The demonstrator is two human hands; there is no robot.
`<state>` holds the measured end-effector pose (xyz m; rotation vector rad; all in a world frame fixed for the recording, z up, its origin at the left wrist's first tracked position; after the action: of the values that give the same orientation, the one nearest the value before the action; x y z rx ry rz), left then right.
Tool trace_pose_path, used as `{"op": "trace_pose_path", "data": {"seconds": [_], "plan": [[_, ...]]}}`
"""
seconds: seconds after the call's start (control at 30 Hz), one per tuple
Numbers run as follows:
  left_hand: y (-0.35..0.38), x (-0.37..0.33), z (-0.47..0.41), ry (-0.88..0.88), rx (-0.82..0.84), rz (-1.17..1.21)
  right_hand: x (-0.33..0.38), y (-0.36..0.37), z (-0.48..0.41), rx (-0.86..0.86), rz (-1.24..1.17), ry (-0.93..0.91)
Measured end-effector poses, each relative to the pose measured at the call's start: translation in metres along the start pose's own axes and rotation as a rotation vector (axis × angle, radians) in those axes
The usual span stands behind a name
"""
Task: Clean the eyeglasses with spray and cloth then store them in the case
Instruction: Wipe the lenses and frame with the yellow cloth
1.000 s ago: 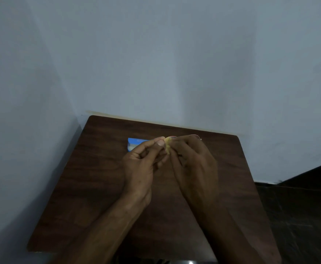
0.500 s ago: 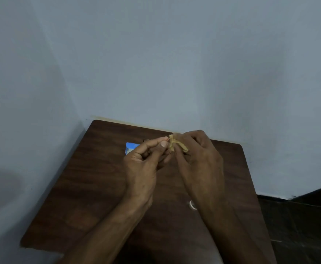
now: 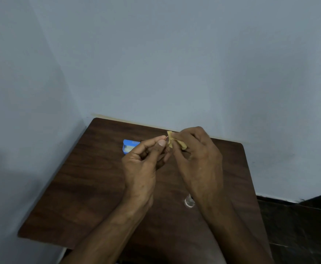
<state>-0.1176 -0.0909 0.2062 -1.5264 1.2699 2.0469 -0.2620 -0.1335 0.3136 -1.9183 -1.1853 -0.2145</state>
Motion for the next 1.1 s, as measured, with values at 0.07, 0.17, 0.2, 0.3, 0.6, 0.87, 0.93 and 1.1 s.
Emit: {"op": "trace_pose_path", "data": {"seconds": [0.07, 0.17, 0.2, 0.3, 0.6, 0.87, 0.93, 1.1], "plan": [[-0.001, 0.002, -0.001, -0.006, -0.024, -0.012, 0.008, 0.005, 0.009, 0.029, -0.022, -0.056], [-0.001, 0.006, 0.001, -0.014, -0.058, 0.001, 0.001, 0.002, 0.014, 0.023, 0.002, -0.042], [-0.001, 0.007, 0.001, -0.017, -0.065, 0.013, -0.006, -0.001, 0.011, 0.005, 0.016, -0.023], [0.000, 0.008, 0.001, -0.021, -0.077, 0.035, -0.014, -0.004, 0.004, 0.006, 0.050, -0.006], [-0.004, 0.007, -0.001, -0.030, -0.107, 0.062, -0.014, 0.000, 0.001, -0.001, 0.071, -0.005], [-0.019, -0.001, -0.006, -0.060, -0.115, 0.084, 0.000, 0.016, -0.004, 0.034, 0.095, 0.006], [-0.023, -0.004, -0.007, -0.071, -0.112, 0.075, 0.007, 0.022, -0.008, 0.043, 0.101, -0.010], [-0.040, -0.015, -0.016, -0.105, -0.121, 0.084, 0.030, 0.044, 0.002, 0.132, 0.080, -0.059]]}}
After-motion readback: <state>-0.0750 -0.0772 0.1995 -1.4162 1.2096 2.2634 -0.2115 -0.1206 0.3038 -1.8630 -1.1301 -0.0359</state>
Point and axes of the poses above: each hand's wrist, its own z-axis away from the middle knuckle, its own y-axis out of the palm, x = y × z, the point moved 10 cm from there along -z, towards the middle knuckle, and after that the axes turned 3 degrees about -z, right-handed, at the moved point
